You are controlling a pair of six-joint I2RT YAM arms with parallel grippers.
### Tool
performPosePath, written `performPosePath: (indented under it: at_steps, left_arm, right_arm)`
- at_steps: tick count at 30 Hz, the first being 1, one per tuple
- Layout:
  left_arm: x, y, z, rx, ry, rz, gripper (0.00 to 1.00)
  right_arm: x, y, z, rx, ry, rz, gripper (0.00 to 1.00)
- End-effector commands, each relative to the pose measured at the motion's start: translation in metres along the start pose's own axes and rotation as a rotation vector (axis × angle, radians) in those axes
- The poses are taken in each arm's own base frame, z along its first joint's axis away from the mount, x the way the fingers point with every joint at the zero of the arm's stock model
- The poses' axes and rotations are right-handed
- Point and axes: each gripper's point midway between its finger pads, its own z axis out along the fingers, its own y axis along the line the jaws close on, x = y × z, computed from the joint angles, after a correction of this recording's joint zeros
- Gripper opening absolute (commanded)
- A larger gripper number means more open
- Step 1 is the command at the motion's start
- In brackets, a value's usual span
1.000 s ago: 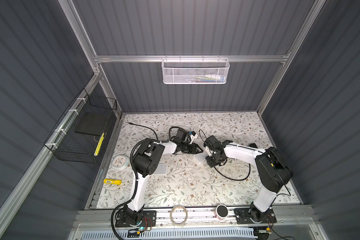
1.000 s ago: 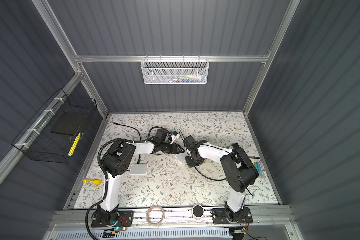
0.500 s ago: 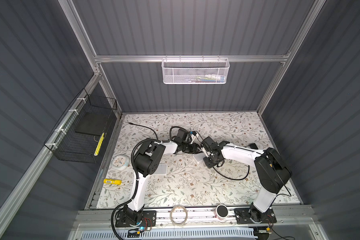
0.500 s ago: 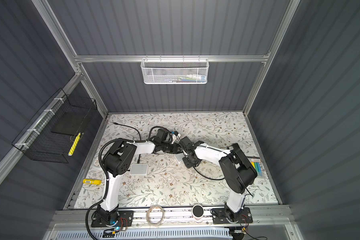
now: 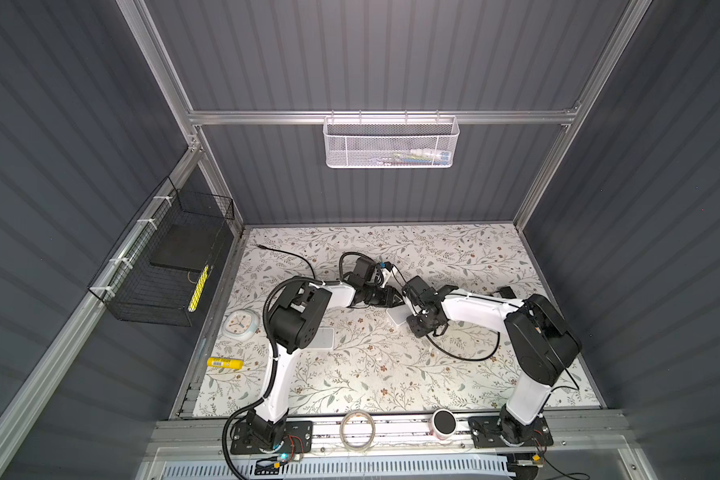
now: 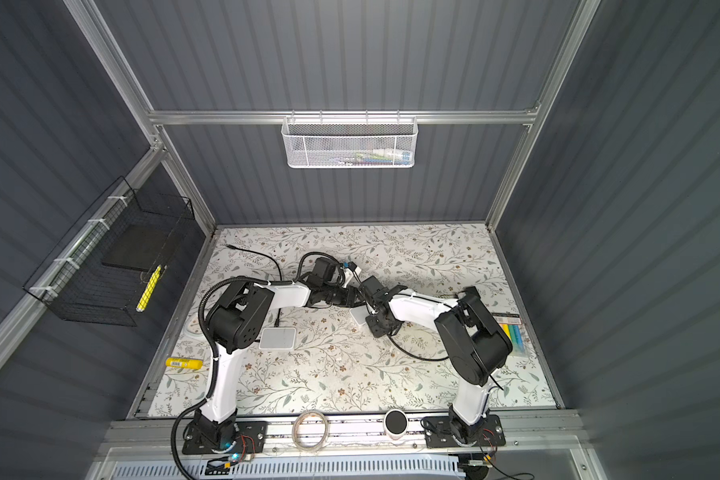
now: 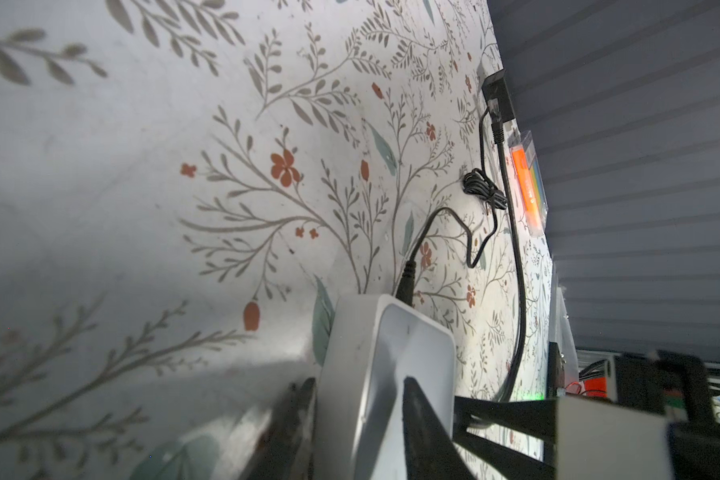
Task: Insert the plug into the switch port
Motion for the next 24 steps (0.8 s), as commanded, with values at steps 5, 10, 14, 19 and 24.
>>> performPosePath:
  at_steps: [5,10,14,19,24]
  left_arm:
    - [0.044,-0.010,0.022,0.070,0.151,-0.015,0.33]
    - [0.051,-0.011,0.027,0.080,0.170,-0.014,0.31]
    - [0.055,-0.013,0.029,0.086,0.184,-0.011,0.30]
    - [0.058,-0.012,0.029,0.088,0.189,-0.013,0.29]
    - [0.065,-0.012,0.032,0.099,0.201,-0.021,0.28]
  right_arm:
    - [-0.054,0.006,-0.019,-0.025,-0.220,-0.025,0.00]
    - [-0.058,0.007,-0.026,-0.033,-0.232,-0.030,0.00]
    - [-0.062,0.006,-0.028,-0.029,-0.238,-0.022,0.00]
    - [-0.071,0.003,-0.027,-0.022,-0.249,-0.014,0.00]
    - [-0.085,-0.001,-0.028,-0.024,-0.266,-0.011,0.00]
